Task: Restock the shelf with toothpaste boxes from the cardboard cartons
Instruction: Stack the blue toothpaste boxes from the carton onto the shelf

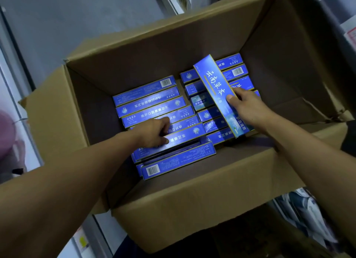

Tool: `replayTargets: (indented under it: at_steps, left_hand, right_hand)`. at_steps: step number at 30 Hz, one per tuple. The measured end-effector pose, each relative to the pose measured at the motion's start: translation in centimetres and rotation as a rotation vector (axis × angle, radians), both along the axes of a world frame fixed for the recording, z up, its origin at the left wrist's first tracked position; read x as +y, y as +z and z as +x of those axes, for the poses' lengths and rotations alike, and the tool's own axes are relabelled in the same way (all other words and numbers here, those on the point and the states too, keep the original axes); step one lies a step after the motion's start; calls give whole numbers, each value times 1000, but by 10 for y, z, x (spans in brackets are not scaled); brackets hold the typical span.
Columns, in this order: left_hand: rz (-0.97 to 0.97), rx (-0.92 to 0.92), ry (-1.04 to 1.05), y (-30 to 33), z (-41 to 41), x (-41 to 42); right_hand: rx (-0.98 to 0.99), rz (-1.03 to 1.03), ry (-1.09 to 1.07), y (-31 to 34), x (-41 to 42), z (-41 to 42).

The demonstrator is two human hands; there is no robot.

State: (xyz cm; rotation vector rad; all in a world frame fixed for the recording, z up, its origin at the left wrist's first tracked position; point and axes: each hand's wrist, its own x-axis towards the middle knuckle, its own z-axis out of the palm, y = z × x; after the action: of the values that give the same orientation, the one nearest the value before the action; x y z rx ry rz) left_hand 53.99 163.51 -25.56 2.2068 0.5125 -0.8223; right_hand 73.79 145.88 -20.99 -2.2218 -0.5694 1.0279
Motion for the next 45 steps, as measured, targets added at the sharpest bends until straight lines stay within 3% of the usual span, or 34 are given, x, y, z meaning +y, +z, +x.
replayTargets:
  at_steps: [7,14,26,34,45]
  left_hand:
    - [86,60,-114,-5,-10,-7]
    - [-66,79,287,-12,3,23]
    - [-187,79,420,13,15,31]
    - [-84,-84,326,87,20,49]
    - [61,-383,71,249,29,61]
  right_hand:
    - [5,-18,8,-6,1,-1]
    - [21,-30,-5,-10,4,4]
    - [3,8,27,9,13,7]
    - [-205,3,80,86,16,0]
    - [-554,-23,7,254,-26,-47]
